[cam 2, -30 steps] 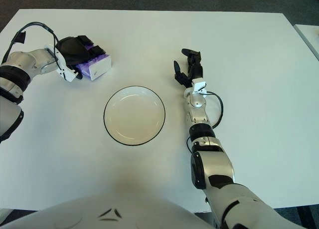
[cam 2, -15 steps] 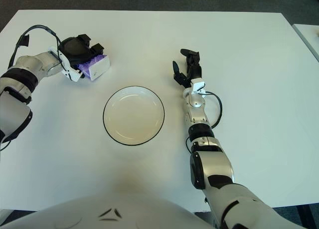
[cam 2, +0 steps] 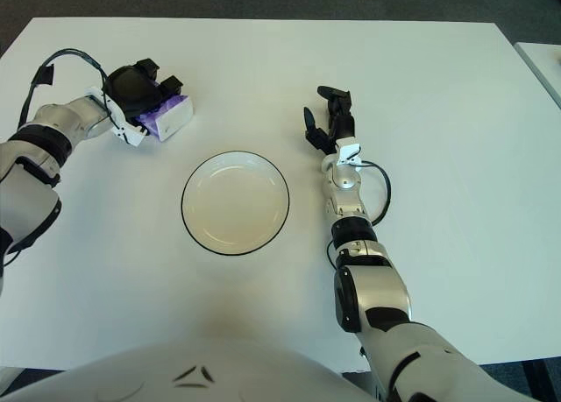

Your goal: Put the tissue paper into the plate.

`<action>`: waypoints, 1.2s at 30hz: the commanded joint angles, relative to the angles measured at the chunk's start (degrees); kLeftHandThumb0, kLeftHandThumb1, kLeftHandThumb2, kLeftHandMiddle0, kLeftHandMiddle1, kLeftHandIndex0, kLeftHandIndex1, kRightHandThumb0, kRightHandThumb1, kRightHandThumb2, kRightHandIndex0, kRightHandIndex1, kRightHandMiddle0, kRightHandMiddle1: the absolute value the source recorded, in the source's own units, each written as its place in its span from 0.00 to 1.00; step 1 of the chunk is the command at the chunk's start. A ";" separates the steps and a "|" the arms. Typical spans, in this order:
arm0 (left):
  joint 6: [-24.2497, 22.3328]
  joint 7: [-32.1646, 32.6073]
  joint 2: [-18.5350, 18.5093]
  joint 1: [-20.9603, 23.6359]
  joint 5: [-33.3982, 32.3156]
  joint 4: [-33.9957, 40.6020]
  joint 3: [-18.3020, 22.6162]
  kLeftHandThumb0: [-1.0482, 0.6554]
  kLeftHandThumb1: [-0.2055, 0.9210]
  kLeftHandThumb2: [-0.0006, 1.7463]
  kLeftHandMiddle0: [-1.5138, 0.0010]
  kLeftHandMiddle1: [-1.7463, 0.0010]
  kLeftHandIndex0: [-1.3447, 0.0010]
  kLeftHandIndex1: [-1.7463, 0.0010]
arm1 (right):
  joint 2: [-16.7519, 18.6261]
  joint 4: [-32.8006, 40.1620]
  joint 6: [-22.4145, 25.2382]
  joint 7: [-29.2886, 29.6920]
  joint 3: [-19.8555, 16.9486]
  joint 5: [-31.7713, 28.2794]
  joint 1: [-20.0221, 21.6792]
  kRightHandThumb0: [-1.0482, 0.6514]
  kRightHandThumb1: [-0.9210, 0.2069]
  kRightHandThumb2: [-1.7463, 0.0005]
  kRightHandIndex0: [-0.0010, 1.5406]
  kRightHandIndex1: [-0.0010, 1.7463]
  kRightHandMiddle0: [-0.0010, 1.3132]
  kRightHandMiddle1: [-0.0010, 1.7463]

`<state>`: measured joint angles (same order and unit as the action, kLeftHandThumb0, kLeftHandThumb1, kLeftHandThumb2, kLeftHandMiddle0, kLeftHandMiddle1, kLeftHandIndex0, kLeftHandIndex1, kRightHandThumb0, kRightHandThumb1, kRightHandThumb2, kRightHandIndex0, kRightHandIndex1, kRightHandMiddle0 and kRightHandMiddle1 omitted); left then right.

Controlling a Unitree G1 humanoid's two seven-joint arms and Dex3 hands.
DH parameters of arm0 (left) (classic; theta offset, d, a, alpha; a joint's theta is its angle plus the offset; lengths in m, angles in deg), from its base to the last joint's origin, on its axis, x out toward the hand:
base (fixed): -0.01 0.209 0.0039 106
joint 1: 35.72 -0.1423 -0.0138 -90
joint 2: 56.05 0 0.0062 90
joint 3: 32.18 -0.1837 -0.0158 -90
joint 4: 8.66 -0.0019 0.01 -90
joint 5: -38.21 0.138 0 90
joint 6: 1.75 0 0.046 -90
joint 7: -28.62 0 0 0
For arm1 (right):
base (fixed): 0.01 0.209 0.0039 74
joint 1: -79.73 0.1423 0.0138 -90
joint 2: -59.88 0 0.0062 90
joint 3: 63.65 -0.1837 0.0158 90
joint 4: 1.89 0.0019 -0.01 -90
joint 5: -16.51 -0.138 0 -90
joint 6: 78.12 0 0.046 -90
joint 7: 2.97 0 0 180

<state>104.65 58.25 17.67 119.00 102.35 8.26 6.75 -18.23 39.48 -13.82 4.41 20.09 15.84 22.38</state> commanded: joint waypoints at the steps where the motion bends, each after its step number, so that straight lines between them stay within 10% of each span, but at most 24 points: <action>1: -0.66 0.42 0.53 -4.28 1.05 -1.42 -1.36 0.34 0.51 0.69 0.36 0.00 0.56 0.03 | 1.78 -5.28 6.20 -0.72 0.58 0.22 -7.64 0.27 0.09 0.69 0.24 0.12 0.02 0.63; 20: 6.78 13.24 -6.39 0.79 -5.27 4.15 7.39 0.34 0.48 0.73 0.19 0.00 0.56 0.00 | 1.48 -4.66 6.31 -1.06 0.47 0.08 -8.07 0.27 0.09 0.69 0.24 0.12 0.02 0.63; 36: 15.61 8.01 -10.75 -3.06 -10.81 19.60 15.87 0.33 0.46 0.75 0.23 0.00 0.54 0.00 | 1.21 -4.18 6.46 -1.38 0.36 -0.05 -8.34 0.27 0.09 0.69 0.24 0.12 0.02 0.63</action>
<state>118.78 67.59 8.26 117.90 92.63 23.35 21.08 -18.48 40.50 -13.94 4.05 20.03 15.80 22.06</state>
